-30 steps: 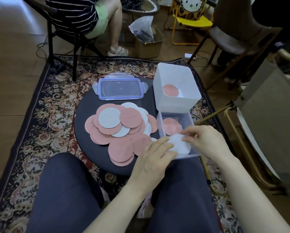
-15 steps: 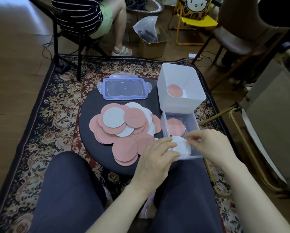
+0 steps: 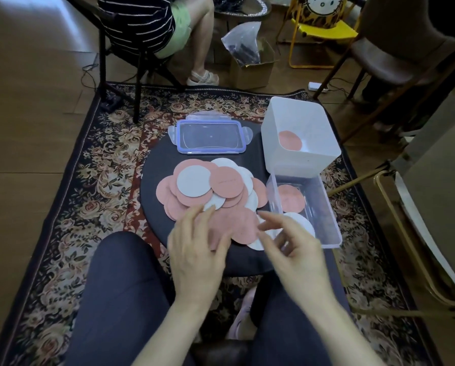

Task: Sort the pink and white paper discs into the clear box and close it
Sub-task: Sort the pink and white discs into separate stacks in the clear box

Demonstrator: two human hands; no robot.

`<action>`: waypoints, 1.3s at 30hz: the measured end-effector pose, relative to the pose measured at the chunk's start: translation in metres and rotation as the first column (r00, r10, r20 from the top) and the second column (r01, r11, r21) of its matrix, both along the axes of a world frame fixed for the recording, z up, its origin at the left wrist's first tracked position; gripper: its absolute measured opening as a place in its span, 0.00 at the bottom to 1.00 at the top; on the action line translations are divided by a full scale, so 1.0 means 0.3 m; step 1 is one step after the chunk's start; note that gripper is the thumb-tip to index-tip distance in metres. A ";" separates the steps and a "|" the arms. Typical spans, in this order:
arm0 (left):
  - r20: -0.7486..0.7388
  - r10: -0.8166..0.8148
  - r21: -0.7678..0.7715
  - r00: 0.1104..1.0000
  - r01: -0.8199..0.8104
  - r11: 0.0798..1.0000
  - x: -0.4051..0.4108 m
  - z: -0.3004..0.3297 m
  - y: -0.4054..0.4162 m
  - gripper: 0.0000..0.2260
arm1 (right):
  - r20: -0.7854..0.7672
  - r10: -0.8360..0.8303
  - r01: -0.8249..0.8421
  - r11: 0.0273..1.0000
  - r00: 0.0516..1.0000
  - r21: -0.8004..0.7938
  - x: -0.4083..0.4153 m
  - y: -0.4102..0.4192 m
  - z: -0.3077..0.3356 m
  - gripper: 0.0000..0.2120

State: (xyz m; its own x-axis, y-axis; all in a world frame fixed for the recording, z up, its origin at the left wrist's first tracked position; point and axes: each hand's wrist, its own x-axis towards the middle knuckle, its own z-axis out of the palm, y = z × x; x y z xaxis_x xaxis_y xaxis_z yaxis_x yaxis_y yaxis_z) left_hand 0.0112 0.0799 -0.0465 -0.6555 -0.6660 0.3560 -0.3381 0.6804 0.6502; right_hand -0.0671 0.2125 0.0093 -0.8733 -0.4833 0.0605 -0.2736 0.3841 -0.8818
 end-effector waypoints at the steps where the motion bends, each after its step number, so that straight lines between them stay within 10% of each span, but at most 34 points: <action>1: 0.059 0.034 0.012 0.998 -0.034 0.999 0.014 -0.011 -0.012 0.26 | 0.033 0.023 -0.024 0.999 0.999 0.028 0.016 -0.019 -0.023 0.16; 10: 0.275 0.145 -0.069 0.950 -0.131 0.989 0.062 -0.060 -0.036 0.31 | 0.151 0.022 -0.046 0.987 0.988 0.154 0.050 -0.129 -0.128 0.18; 21: -0.008 0.152 0.160 0.988 -0.149 0.976 0.049 0.011 -0.021 0.08 | 0.104 0.015 -0.035 0.979 0.994 0.198 0.056 -0.132 -0.128 0.18; 29: -0.203 0.353 0.843 0.913 -0.021 0.538 0.041 0.052 -0.050 0.03 | -0.044 0.058 -0.027 0.861 0.997 0.508 0.066 -0.155 -0.104 0.30; 39: -0.201 0.354 0.928 0.914 0.061 0.367 0.049 0.048 -0.053 0.13 | -0.096 -0.081 0.117 0.876 0.992 0.469 0.091 -0.148 -0.088 0.30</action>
